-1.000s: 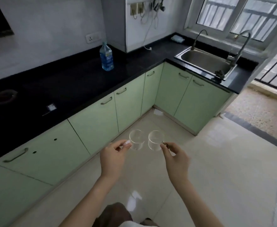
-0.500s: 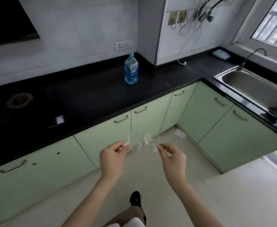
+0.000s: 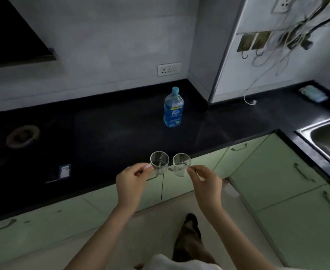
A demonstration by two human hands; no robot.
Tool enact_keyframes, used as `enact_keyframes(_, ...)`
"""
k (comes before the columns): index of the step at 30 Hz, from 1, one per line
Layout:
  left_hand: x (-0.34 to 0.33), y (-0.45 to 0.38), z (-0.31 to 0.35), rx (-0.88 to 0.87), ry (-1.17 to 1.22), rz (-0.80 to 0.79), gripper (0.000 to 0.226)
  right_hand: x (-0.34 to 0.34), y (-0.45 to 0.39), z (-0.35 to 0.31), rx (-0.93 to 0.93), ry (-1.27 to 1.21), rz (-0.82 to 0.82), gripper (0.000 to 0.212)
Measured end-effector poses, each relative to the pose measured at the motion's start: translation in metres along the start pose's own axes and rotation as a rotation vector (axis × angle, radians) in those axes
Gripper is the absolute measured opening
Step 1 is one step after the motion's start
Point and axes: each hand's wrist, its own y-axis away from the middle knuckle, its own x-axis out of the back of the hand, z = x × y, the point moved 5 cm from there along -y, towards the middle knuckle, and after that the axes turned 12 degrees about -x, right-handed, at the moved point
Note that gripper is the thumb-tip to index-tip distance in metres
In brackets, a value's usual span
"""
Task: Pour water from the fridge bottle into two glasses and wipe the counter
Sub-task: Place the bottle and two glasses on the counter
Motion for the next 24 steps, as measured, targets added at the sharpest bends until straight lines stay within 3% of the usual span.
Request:
enact_keyframes(6, -0.045, -0.056, -0.01, 0.031, -0.082, 0.143, 0.003, -0.021, -0.119, -0.022, 0.058, 0.026, -0.166, 0.005)
enact_keyframes(15, -0.092, -0.115, -0.032, 0.232, -0.131, 0.284, 0.006, -0.061, -0.236, -0.05, 0.096, 0.069, -0.403, 0.007)
enact_keyframes(24, -0.116, -0.127, -0.097, 0.454, -0.067, 0.279, 0.006, -0.114, -0.275, -0.018, -0.13, 0.141, -0.463, 0.009)
